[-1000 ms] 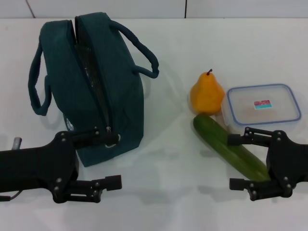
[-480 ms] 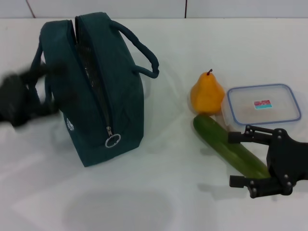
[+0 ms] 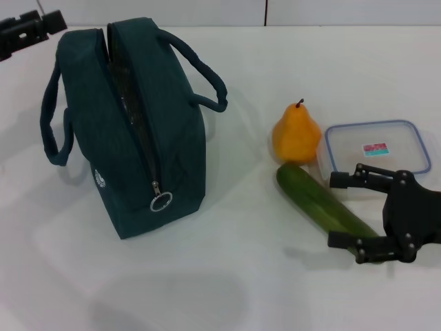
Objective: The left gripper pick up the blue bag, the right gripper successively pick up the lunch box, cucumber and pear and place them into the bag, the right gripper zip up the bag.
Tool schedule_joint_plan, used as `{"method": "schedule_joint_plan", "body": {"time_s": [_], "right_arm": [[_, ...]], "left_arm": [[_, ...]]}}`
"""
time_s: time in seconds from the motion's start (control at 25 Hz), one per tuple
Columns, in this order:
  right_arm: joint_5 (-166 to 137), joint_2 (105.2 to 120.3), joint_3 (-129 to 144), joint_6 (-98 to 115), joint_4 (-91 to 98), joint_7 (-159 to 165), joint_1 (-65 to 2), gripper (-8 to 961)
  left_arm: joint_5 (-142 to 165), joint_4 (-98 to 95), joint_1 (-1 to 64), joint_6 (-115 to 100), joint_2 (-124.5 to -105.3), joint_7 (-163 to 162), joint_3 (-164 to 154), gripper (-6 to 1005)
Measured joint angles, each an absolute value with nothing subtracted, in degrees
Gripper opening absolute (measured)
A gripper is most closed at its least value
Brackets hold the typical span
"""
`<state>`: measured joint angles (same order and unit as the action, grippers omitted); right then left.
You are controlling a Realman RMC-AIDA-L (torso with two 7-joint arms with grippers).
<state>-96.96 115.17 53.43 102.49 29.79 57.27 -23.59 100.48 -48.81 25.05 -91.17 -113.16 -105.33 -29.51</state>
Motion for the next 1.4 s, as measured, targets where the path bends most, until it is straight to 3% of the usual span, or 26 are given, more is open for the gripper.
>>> {"method": "schedule_joint_plan", "body": {"time_s": [0.52, 1.2, 1.4], "right_arm": [[-96.4, 114.82, 52.7, 100.3, 30.2, 56.9, -24.0, 871], [-96.4, 115.01, 51.6, 99.6, 30.0, 56.8, -23.6, 870], [-96.4, 115.08, 50.5, 100.0, 29.8, 56.8, -23.4, 870]], "left_arm": [[119.1, -71.2, 23.9, -91.0, -116.22, -129.0, -36.8, 872], [120.6, -71.8, 24.4, -90.3, -116.34, -136.6, -43.2, 866], [120.9, -69.2, 24.7, -91.2, -115.72, -138.2, -44.2, 771]]}}
